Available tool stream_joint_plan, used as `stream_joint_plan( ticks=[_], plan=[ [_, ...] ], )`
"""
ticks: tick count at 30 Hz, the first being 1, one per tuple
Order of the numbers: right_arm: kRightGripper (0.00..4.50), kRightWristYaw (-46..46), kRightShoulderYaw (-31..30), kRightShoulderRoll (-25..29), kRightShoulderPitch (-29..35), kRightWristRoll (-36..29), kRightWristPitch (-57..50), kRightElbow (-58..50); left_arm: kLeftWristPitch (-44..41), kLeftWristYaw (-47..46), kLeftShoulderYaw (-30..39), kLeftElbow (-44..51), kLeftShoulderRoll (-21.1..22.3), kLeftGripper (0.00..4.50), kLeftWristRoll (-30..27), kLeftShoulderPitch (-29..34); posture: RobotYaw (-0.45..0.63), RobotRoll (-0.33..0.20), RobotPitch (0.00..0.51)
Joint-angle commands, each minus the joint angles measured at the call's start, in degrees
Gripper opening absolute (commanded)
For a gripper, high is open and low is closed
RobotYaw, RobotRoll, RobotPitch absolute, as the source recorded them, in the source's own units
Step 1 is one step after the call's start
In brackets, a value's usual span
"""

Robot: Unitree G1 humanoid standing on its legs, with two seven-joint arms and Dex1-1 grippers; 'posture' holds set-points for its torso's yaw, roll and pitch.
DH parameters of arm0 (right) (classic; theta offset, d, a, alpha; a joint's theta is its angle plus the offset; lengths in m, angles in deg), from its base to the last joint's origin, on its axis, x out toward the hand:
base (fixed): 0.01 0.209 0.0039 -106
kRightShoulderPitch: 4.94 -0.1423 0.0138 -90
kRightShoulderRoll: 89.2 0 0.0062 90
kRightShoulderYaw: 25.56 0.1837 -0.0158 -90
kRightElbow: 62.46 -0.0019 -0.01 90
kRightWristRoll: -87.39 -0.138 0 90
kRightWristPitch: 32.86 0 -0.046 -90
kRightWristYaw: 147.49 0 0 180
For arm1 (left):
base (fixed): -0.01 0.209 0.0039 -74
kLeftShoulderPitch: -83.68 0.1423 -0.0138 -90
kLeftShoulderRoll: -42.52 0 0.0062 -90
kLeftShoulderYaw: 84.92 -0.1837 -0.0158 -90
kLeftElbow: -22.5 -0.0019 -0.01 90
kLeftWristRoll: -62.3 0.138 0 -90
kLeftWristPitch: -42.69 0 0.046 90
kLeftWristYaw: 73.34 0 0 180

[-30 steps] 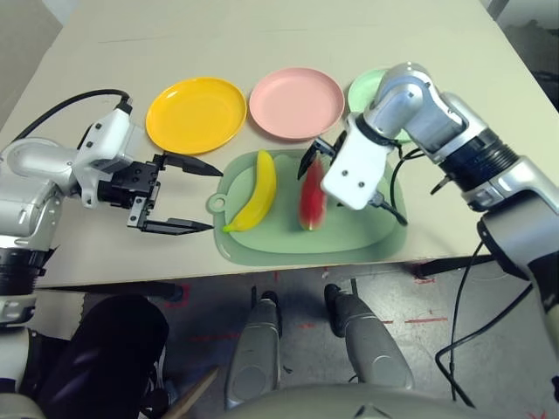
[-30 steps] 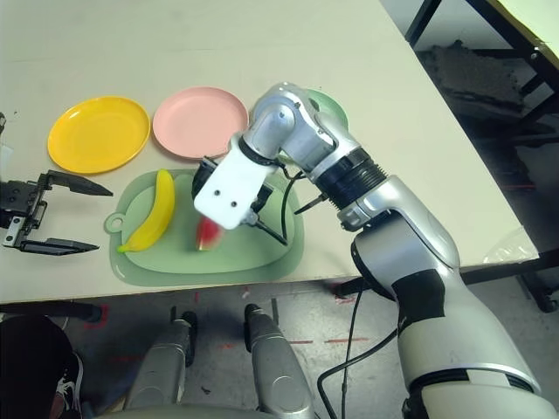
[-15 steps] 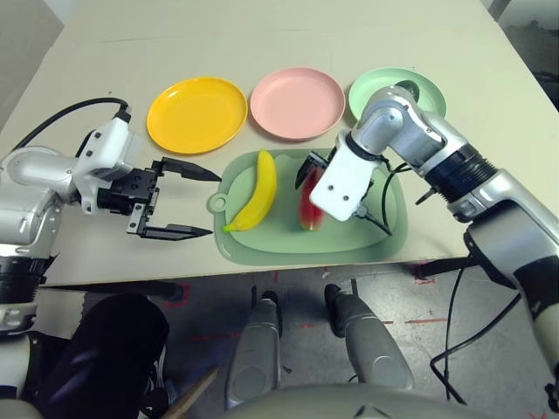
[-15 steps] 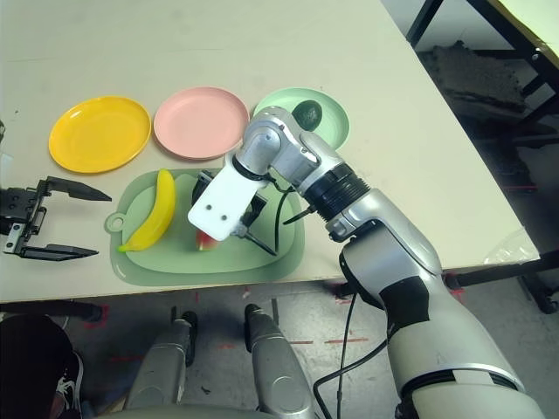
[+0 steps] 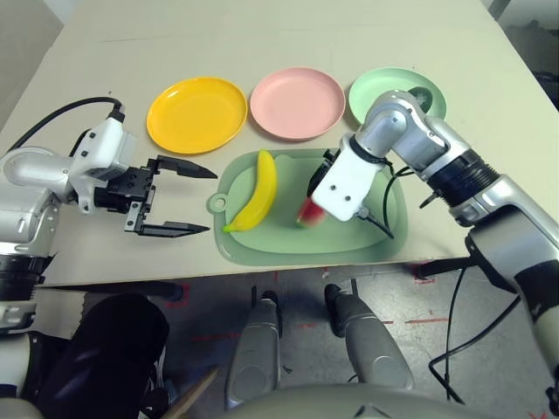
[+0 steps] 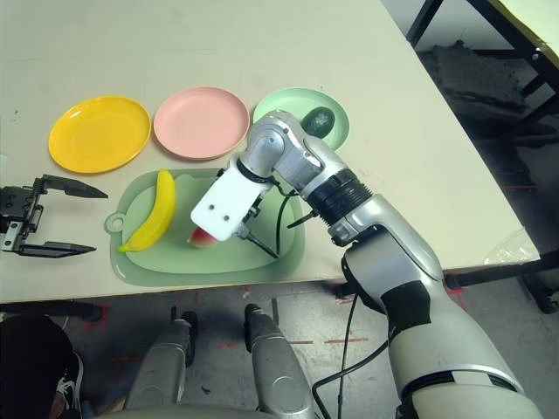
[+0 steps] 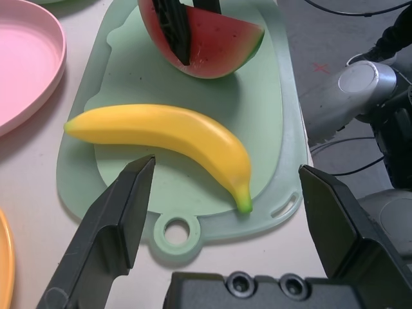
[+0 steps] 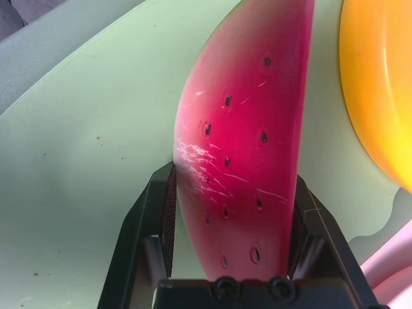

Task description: Place the fruits into color-matched plates.

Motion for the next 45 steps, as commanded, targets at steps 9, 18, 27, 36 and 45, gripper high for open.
stream_joint_plan(
  ticks=[9,18,27,36,45],
  plan=[
    [2.21,-0.73,-0.86,4.51,-9.86,-9.97,-5.91,2.83,-2.14,-2.36,0.75,-1.71,-2.19,4.5,2.7,-2.66,-0.06,0.0,0.316],
    [2.21,12.99,7.07,-6.73,-23.73,-2.12,-2.97,31.34,-6.77,-8.45,1.18,-1.83,-3.77,4.5,6.75,-4.82,-0.07,0.0,0.309],
    [2.21,29.78,7.48,-13.5,-25.68,7.85,-4.68,46.42,-8.35,-10.45,1.38,-1.98,-3.16,4.5,10.17,-5.88,-0.03,0.0,0.304],
    [2.21,35.63,7.31,-15.09,-23.41,13.82,-8.36,49.33,-9.47,-10.95,2.56,-0.25,-2.78,4.5,10.46,-4.74,-0.01,0.0,0.302],
    [3.44,37.67,7.96,-14.51,-22.21,16.46,-9.06,49.65,-9.4,-11.22,2.95,-0.29,-2.74,4.5,11.01,-4.04,-0.01,0.0,0.288]
  ],
)
